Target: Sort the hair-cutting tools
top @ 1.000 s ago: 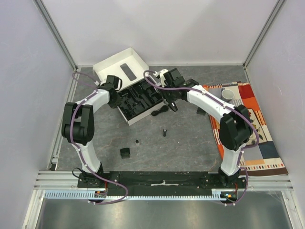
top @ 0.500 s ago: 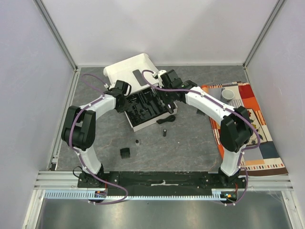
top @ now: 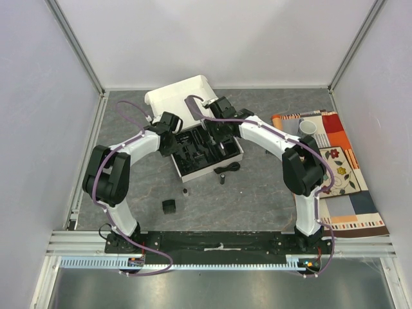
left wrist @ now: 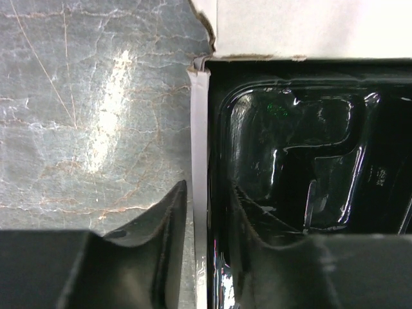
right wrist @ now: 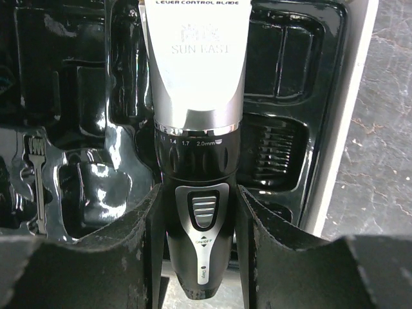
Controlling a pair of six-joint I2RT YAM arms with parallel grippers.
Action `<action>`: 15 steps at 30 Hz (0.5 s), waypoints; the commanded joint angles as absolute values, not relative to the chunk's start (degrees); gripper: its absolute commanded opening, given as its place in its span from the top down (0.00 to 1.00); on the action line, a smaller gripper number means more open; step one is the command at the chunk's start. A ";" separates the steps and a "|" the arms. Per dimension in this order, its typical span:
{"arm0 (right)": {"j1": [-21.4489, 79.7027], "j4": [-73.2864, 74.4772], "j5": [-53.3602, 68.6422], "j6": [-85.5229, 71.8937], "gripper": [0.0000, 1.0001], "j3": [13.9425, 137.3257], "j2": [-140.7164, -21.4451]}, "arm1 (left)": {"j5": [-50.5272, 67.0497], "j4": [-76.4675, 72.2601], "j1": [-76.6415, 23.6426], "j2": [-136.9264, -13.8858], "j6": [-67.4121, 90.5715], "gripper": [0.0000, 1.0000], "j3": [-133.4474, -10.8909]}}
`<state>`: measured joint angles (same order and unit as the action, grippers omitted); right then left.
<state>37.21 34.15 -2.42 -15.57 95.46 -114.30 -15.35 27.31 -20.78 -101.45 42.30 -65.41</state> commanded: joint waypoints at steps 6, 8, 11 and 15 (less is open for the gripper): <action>37.88 30.76 -3.25 -18.19 0.80 103.18 -118.47 | -16.61 30.67 -21.27 -97.83 41.57 0.34 -67.85; 37.88 30.67 -3.34 -18.72 0.80 103.88 -119.53 | -16.70 31.90 -21.27 -97.30 41.40 0.32 -69.16; 37.79 30.67 -3.16 -19.42 0.80 104.50 -120.85 | -16.79 32.69 -21.27 -95.10 40.87 0.30 -70.48; 37.79 30.94 -3.25 -19.95 0.78 104.94 -122.43 | -17.31 33.48 -21.18 -90.81 39.38 0.30 -71.01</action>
<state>37.65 33.45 -2.66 -18.37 101.84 -121.64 -15.27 32.36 -21.04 -96.88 41.89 -68.14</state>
